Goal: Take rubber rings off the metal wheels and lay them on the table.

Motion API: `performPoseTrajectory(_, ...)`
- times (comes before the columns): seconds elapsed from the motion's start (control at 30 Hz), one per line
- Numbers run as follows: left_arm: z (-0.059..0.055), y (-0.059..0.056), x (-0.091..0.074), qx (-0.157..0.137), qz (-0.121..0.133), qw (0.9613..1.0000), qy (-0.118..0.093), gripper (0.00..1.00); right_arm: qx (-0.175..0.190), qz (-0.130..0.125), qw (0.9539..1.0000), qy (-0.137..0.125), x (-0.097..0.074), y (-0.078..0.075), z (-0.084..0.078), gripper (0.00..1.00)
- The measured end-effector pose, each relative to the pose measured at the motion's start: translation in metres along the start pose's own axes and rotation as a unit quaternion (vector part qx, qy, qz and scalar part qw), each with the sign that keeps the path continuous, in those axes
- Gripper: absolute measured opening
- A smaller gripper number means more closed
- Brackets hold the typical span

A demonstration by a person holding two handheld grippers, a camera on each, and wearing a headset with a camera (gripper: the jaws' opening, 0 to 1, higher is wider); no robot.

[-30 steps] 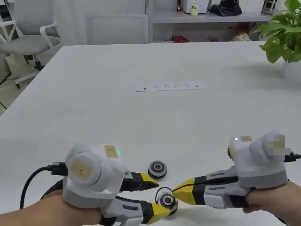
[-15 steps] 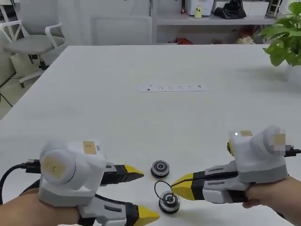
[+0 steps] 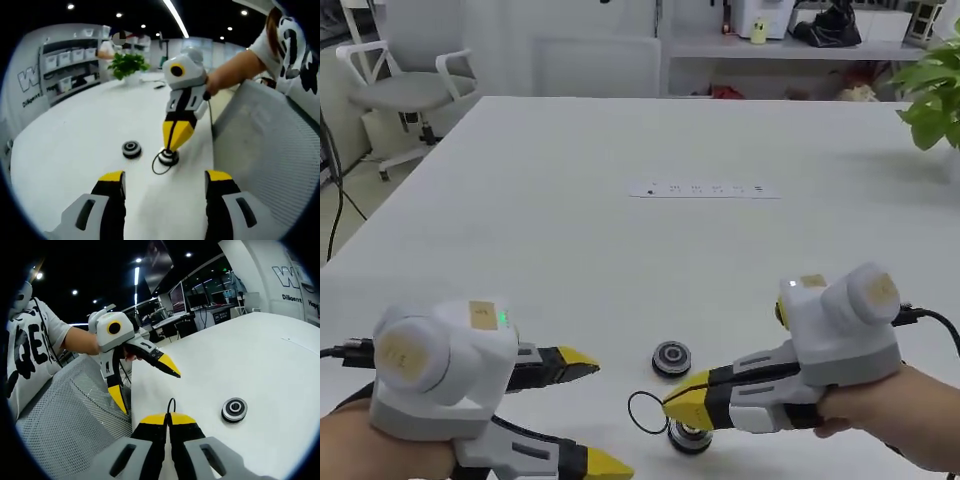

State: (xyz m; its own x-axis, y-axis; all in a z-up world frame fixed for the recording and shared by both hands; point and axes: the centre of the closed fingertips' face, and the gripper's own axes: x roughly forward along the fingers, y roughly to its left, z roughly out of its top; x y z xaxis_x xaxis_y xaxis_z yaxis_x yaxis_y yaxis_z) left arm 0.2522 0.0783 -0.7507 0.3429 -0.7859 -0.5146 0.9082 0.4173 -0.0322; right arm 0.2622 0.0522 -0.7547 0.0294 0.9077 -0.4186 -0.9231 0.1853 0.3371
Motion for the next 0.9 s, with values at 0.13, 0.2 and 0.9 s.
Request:
performPoseTrajectory(0.13, -0.004, 0.003, -0.004, -0.005, 0.006, 1.0, 0.001, 0.66, -0.006, 0.01, 0.9999, 0.009, 0.009, 0.004, -0.001, 0.0)
performPoseTrajectory(0.2, -0.005, 0.003, -0.006, -0.008, 0.007, 0.9999, 0.0, 0.66, -0.008, 0.015, 0.9997, 0.016, 0.015, 0.006, -0.003, 0.0)
performPoseTrajectory(0.9, -0.012, 0.004, -0.013, -0.03, 0.017, 0.9994, -0.004, 0.67, -0.031, 0.024, 0.9981, 0.047, 0.036, 0.007, -0.018, 0.02)
